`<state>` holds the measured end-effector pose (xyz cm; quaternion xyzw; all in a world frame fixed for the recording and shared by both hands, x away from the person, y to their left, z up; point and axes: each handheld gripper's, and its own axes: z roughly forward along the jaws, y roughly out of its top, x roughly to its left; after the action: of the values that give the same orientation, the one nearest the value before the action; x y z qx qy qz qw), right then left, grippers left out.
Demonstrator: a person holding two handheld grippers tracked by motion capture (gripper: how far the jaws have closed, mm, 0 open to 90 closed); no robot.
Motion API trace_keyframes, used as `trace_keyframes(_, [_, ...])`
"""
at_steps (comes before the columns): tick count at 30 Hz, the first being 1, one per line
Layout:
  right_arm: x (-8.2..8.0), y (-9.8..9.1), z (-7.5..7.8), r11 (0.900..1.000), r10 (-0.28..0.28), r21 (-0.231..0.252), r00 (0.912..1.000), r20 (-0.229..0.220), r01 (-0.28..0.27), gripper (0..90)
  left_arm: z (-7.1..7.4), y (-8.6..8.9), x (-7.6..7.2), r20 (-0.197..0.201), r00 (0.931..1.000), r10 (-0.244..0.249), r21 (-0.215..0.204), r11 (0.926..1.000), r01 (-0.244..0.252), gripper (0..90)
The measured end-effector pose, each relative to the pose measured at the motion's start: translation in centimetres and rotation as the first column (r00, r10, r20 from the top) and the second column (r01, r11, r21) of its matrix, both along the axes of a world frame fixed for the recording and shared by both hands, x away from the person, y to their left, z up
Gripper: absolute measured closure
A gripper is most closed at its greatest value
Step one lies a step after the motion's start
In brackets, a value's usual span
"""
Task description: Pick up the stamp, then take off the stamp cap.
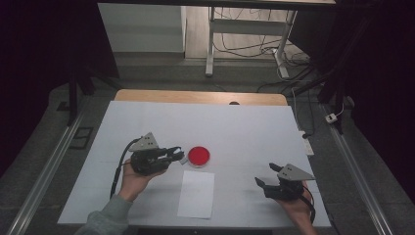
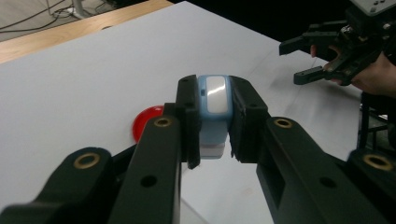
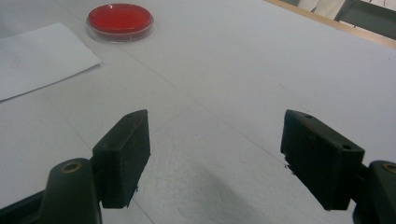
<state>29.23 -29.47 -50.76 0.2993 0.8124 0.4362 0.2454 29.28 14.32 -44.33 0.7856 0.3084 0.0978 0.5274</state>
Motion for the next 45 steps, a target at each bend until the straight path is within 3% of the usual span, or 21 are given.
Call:
trace_keyframes(12, [-0.1, -0.1, 0.1, 1.0000, -0.004, -0.002, 1.0000, 0.006, 0.004, 23.7, -0.6, -2.0, 0.3, -0.008, 0.9993, -0.037, 0.002, 0.9993, 0.037, 75.3])
trace_keyframes(22, [0.0, 0.0, -0.1, 0.9999, 0.004, -0.009, 1.0000, 0.001, -0.004, 23.7, -1.5, -4.0, 0.3, -0.020, 0.9953, -0.094, 0.038, 0.9948, 0.095, 75.2])
trace_keyframes(45, [0.0, 0.5, -0.1, 0.9996, 0.001, -0.027, 0.9998, 0.019, 0.000, 24.1, -1.5, -3.4, 0.6, -0.027, 0.9981, -0.056, 0.016, 0.9983, 0.057, 75.2])
